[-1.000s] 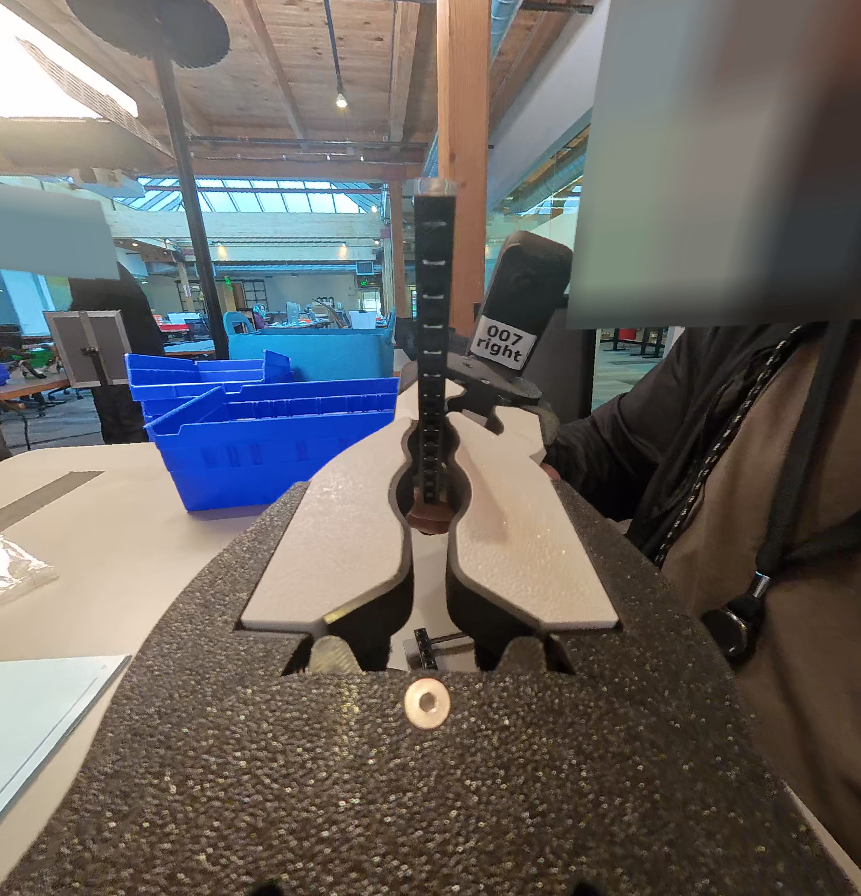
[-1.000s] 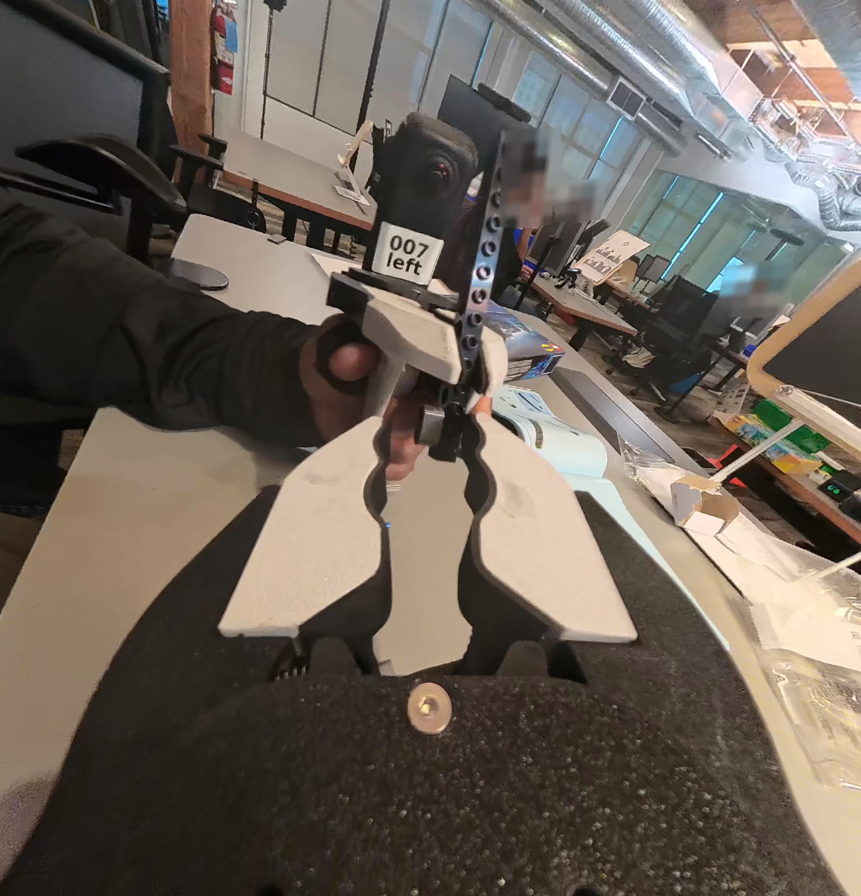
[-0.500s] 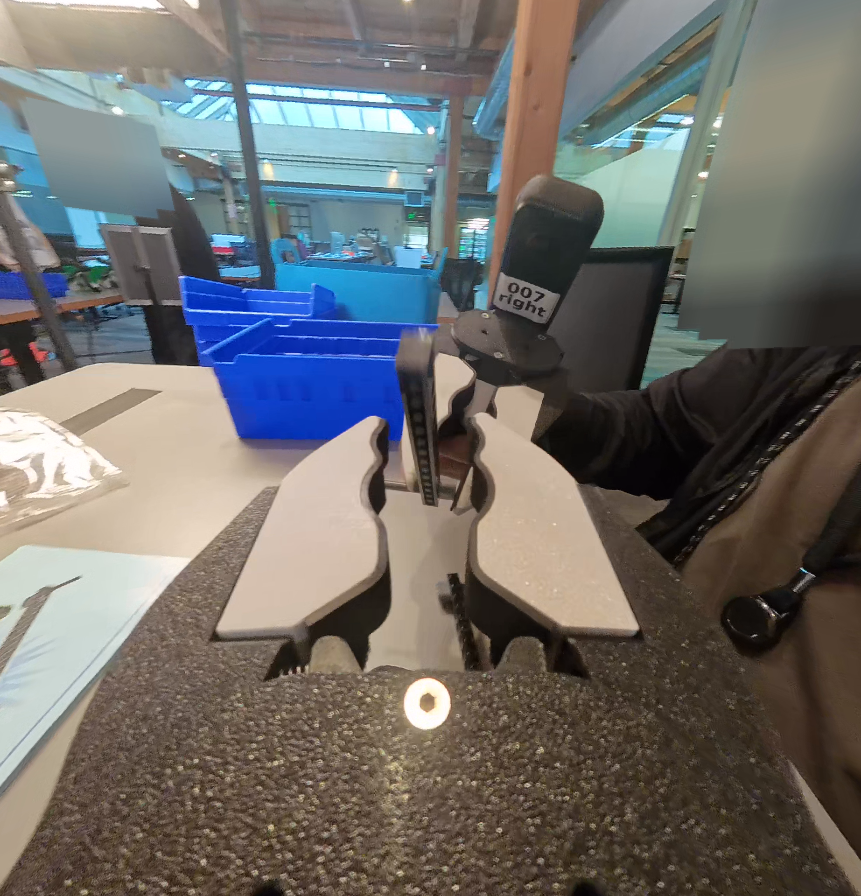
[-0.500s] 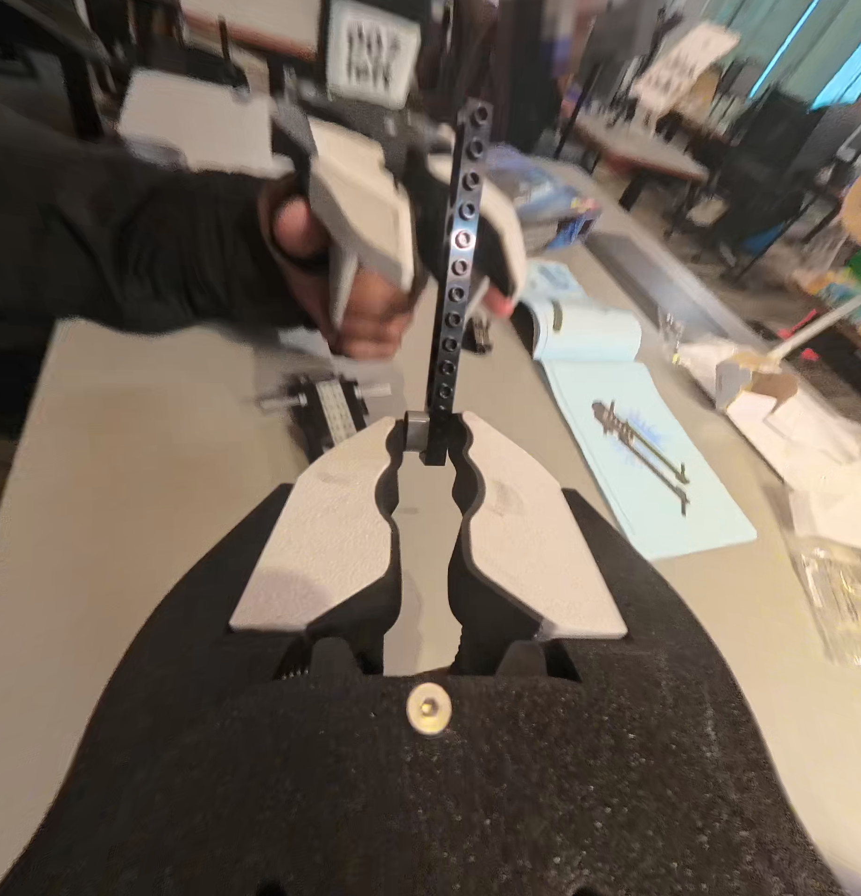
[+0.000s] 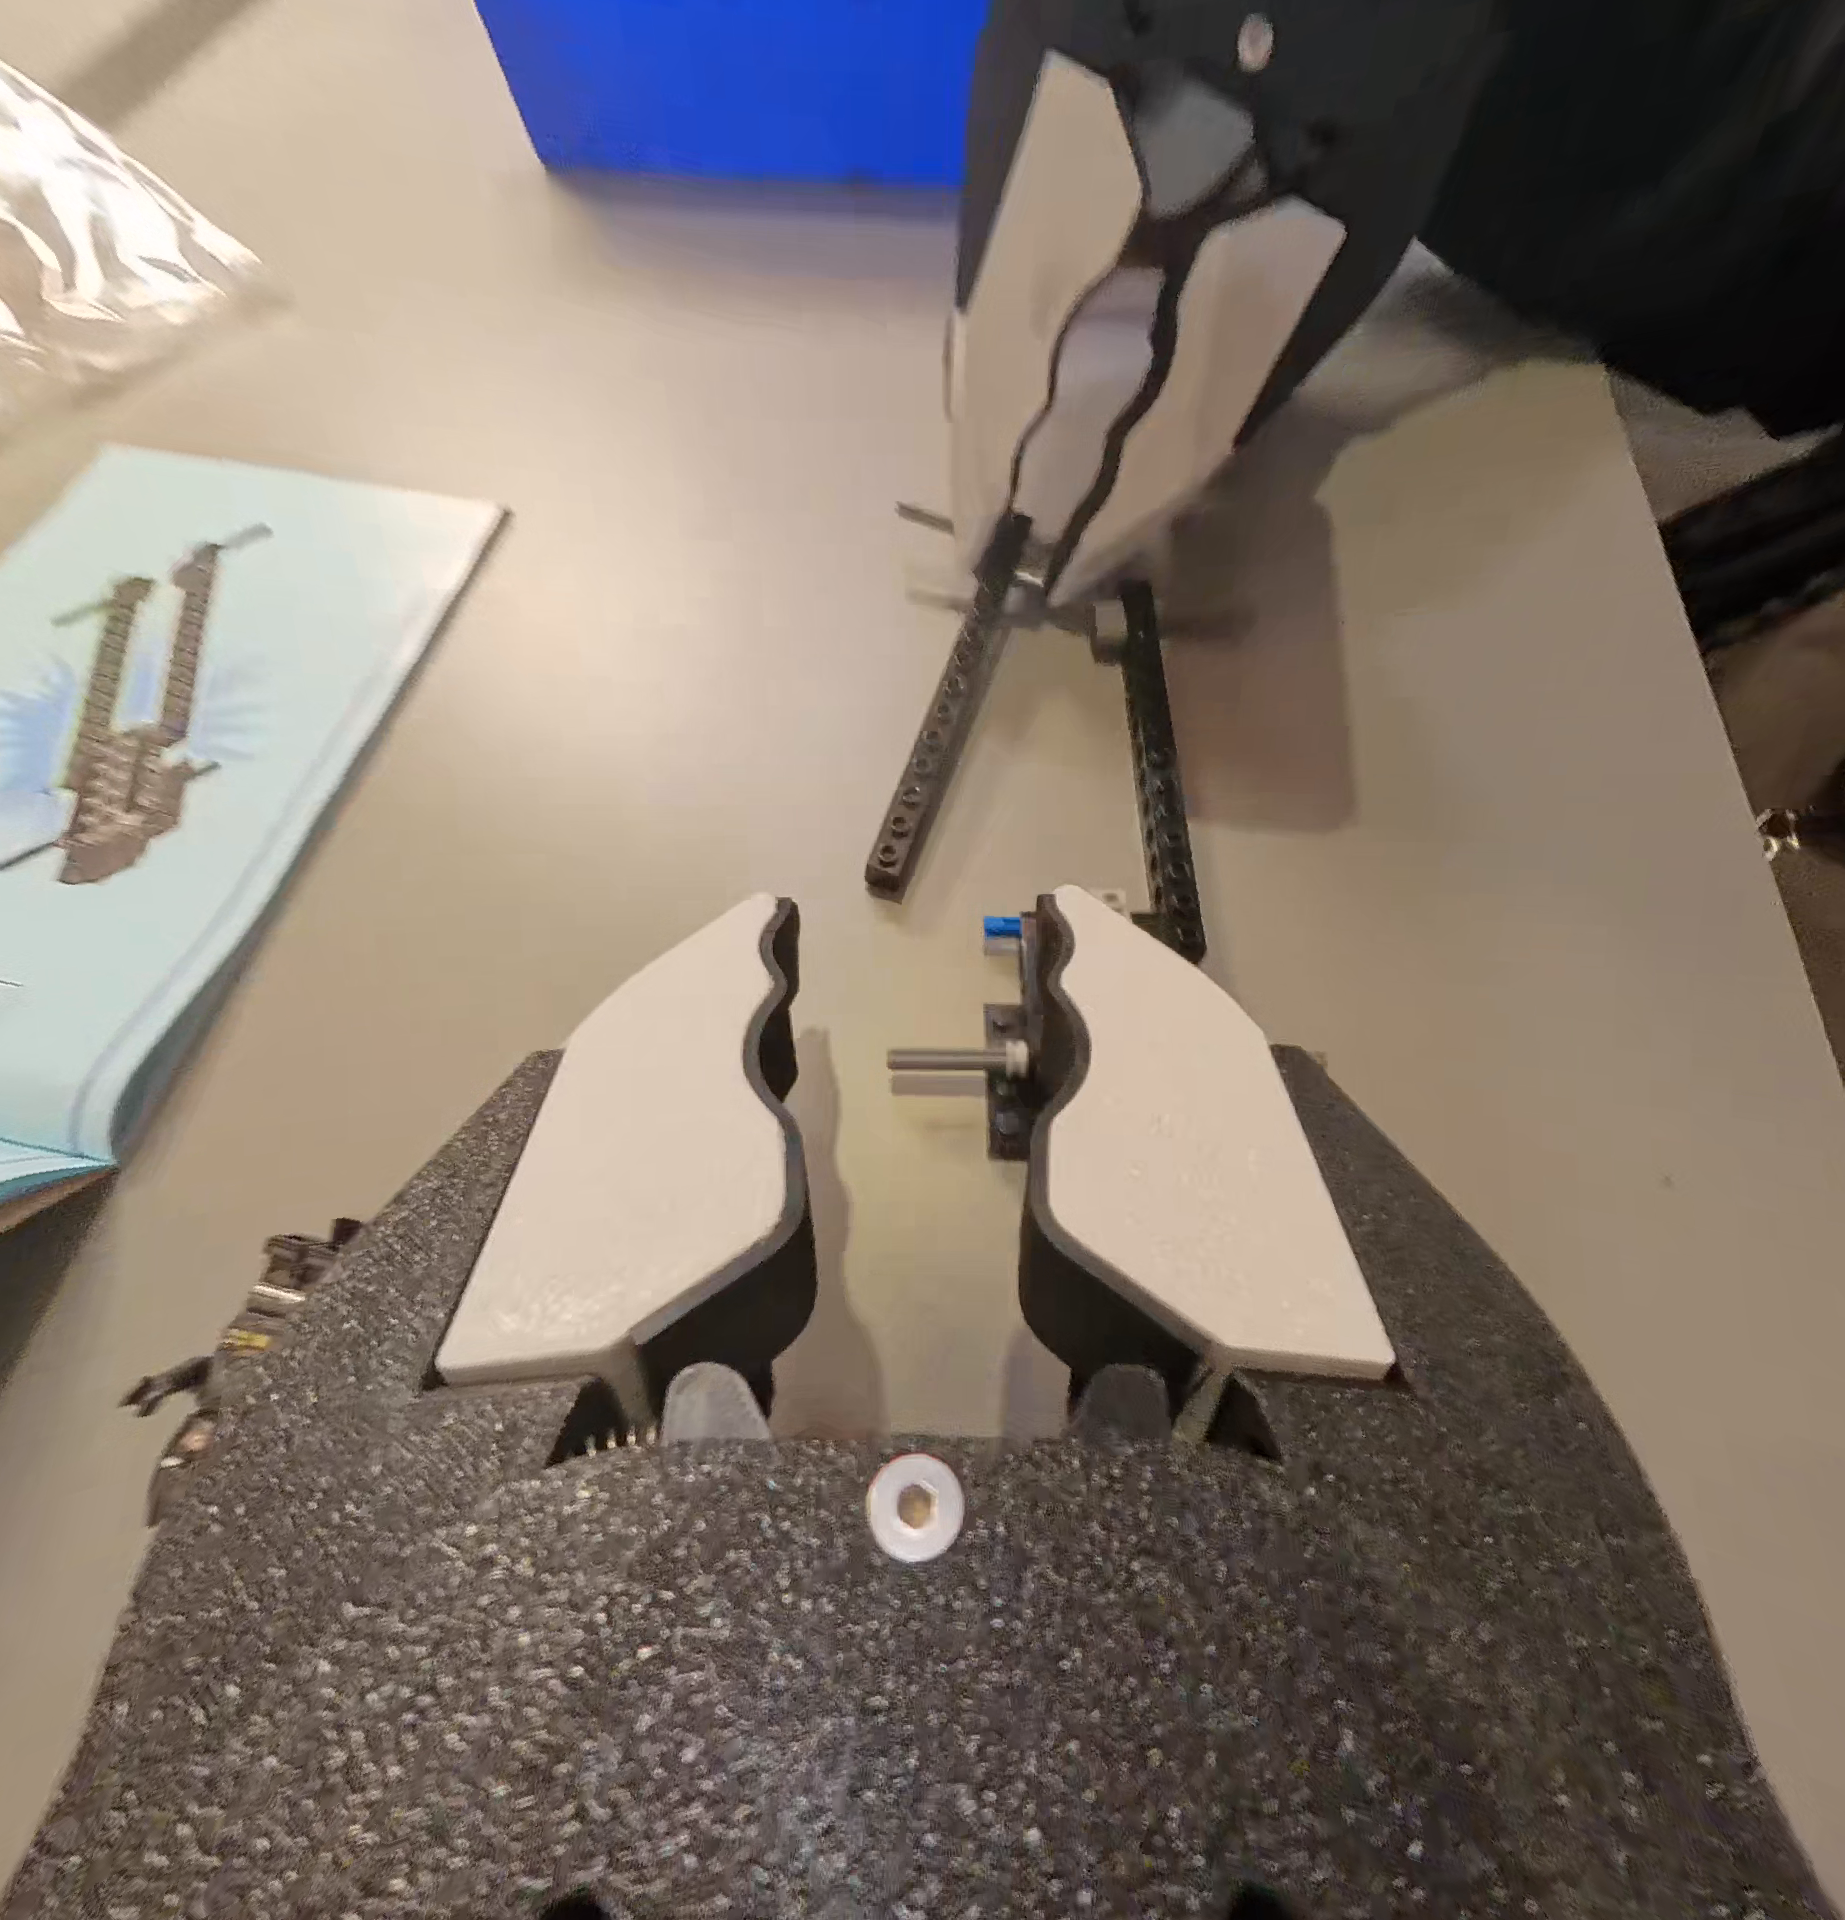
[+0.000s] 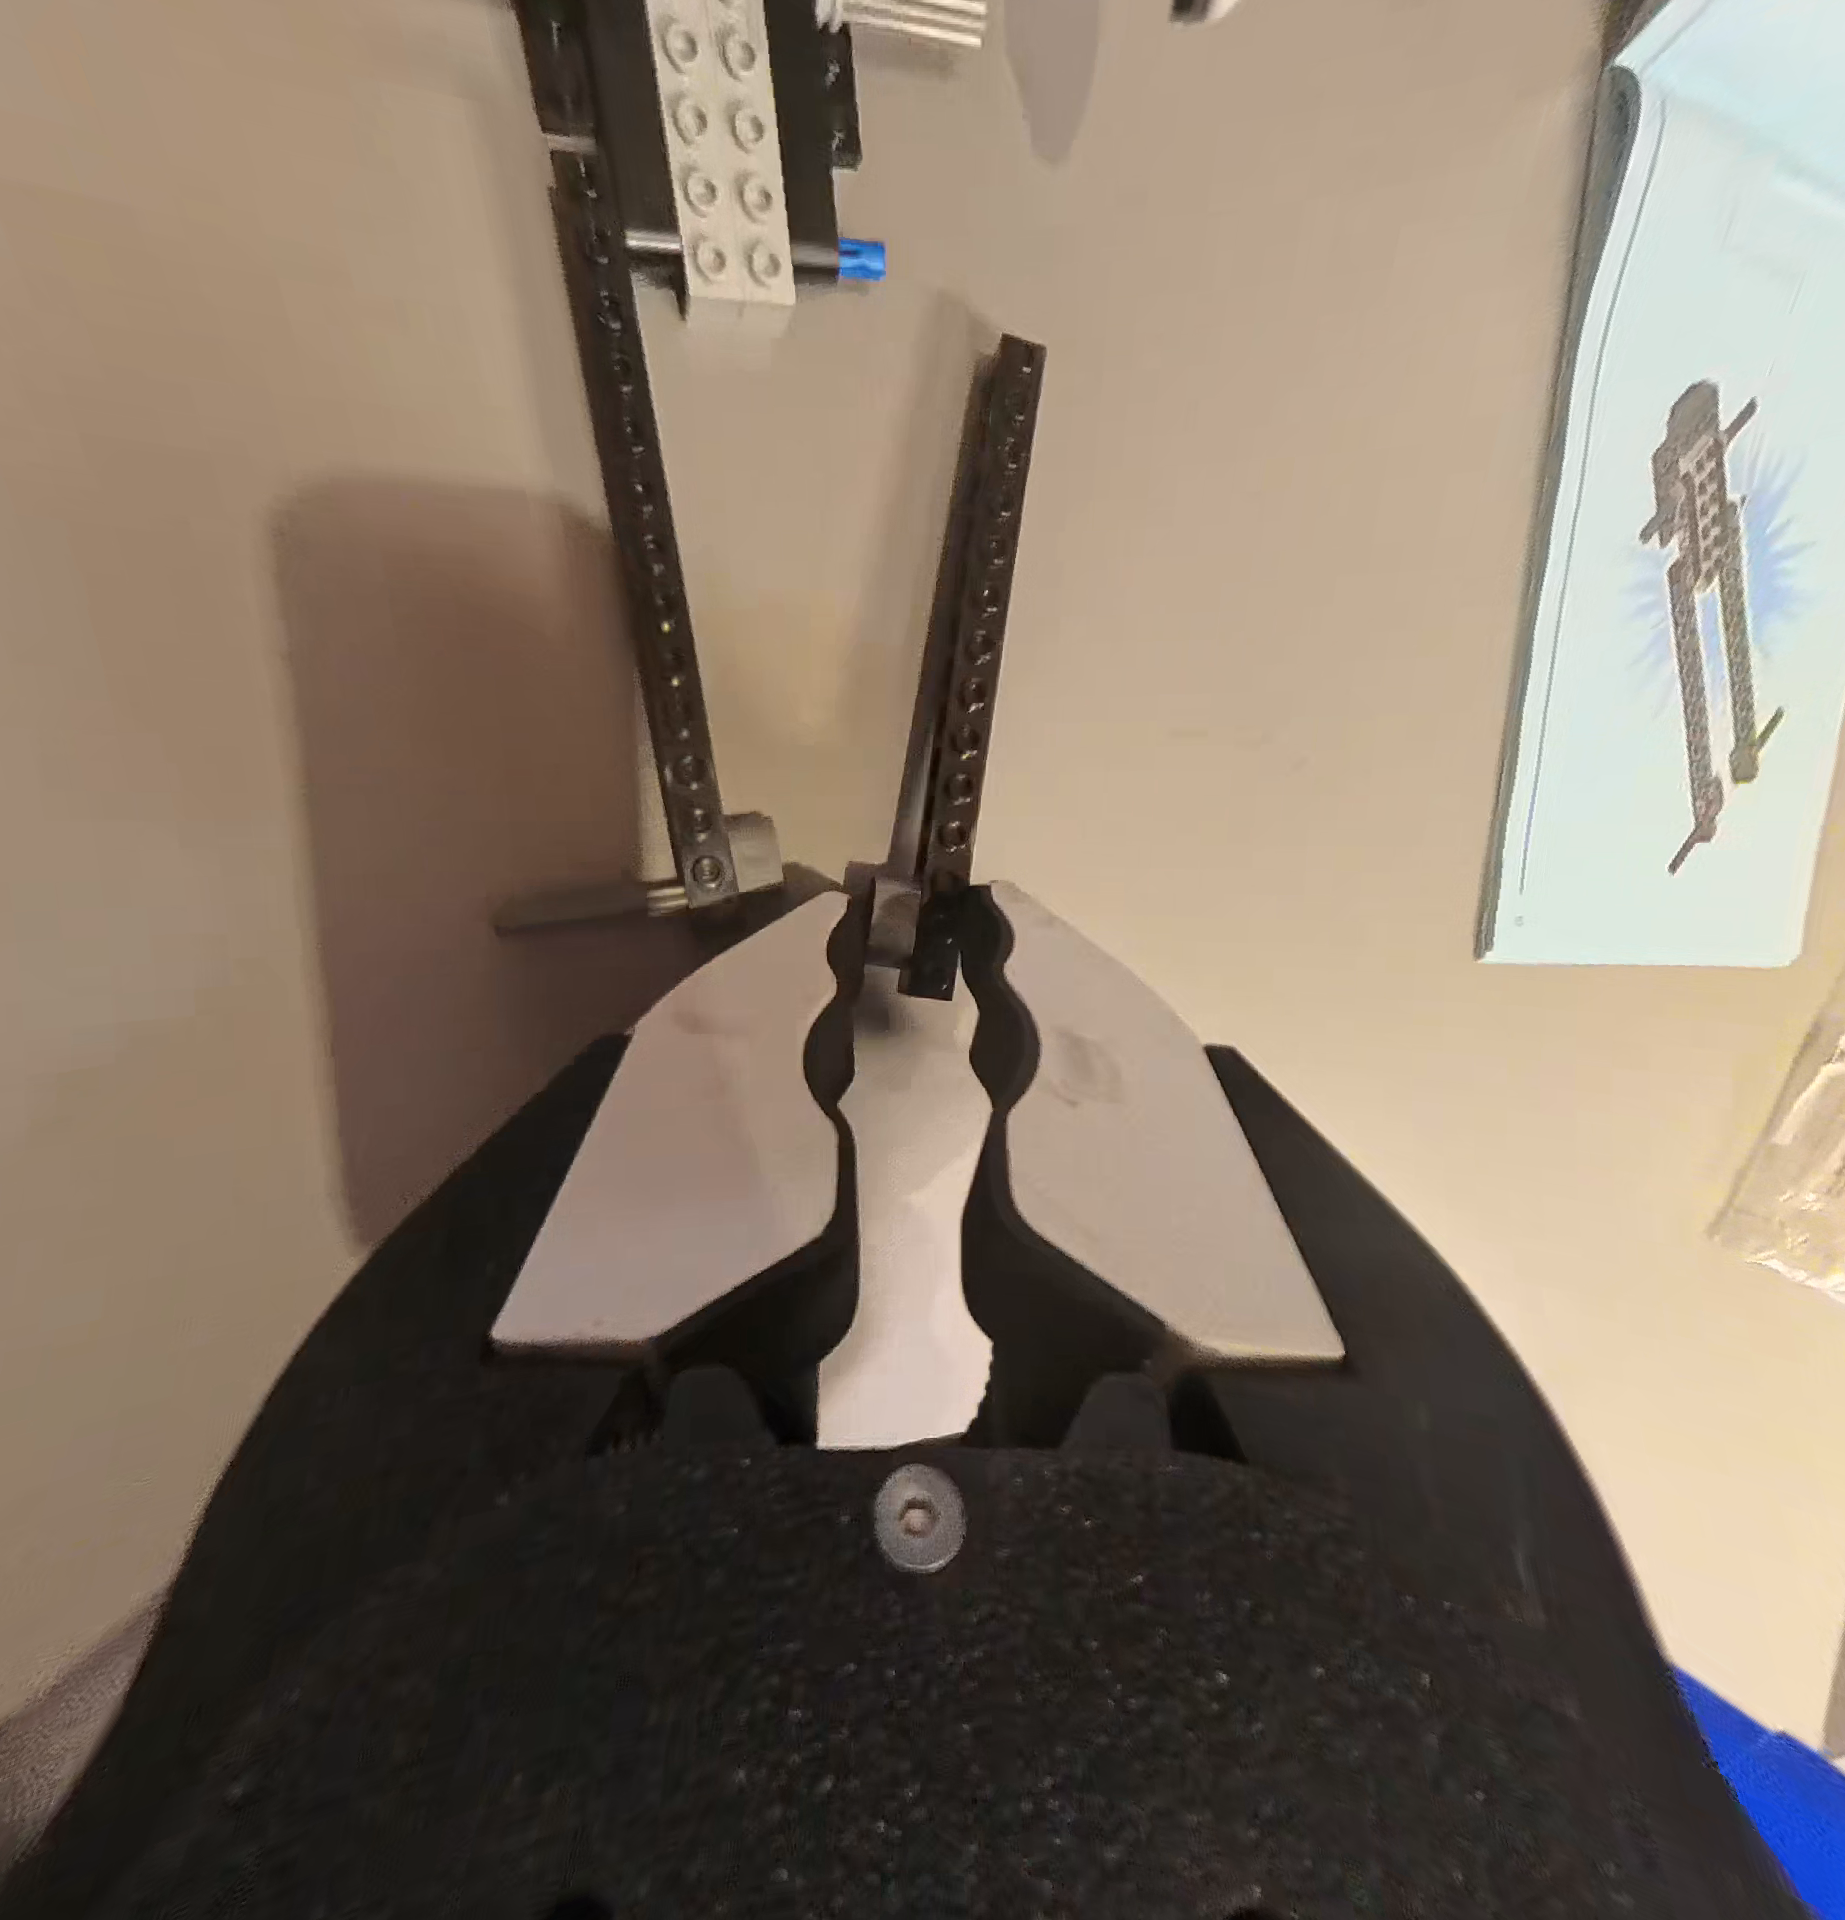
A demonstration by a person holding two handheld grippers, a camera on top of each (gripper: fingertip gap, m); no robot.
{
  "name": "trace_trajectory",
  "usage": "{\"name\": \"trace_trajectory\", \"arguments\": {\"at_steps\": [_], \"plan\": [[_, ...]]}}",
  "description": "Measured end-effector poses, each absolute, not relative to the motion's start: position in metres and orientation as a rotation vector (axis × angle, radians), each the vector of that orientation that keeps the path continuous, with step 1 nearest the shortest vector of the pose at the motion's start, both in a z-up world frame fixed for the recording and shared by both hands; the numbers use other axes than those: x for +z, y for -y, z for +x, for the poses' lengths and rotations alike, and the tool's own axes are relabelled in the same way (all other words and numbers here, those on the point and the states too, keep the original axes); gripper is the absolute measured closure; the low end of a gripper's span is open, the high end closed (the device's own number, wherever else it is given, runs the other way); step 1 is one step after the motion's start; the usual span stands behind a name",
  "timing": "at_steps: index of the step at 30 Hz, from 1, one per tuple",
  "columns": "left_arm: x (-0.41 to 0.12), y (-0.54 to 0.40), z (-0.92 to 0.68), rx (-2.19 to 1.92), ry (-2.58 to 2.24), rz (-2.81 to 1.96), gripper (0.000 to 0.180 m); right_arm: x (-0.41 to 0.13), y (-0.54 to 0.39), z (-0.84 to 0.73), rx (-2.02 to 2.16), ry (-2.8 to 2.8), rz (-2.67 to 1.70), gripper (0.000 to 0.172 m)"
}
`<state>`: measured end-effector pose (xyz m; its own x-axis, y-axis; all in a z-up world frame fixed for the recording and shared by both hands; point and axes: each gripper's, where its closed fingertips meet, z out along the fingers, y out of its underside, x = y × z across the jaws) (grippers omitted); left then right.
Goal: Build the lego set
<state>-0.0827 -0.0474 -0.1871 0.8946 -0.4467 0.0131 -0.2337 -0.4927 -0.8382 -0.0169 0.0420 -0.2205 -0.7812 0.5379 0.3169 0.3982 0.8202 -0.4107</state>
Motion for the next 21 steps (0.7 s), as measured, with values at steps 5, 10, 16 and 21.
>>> {"name": "trace_trajectory", "arguments": {"at_steps": [5,10,16,21], "plan": [[-0.192,0.058,-0.071,-0.366,-0.526,-2.152,0.137,-0.217,-0.046,-0.02,0.398,2.596,-0.638,0.154],[-0.192,0.065,-0.058,-0.4,-0.563,-2.18,0.136,-0.207,-0.043,-0.02,0.489,2.577,-0.673,0.151],[-0.204,0.064,-0.051,-0.288,-0.615,-2.33,0.131,-0.2,-0.042,-0.025,0.552,2.536,-0.745,0.146],[-0.214,0.067,-0.047,-0.178,-0.704,-2.474,0.133,-0.195,-0.023,-0.033,0.615,2.572,-0.718,0.145]]}}
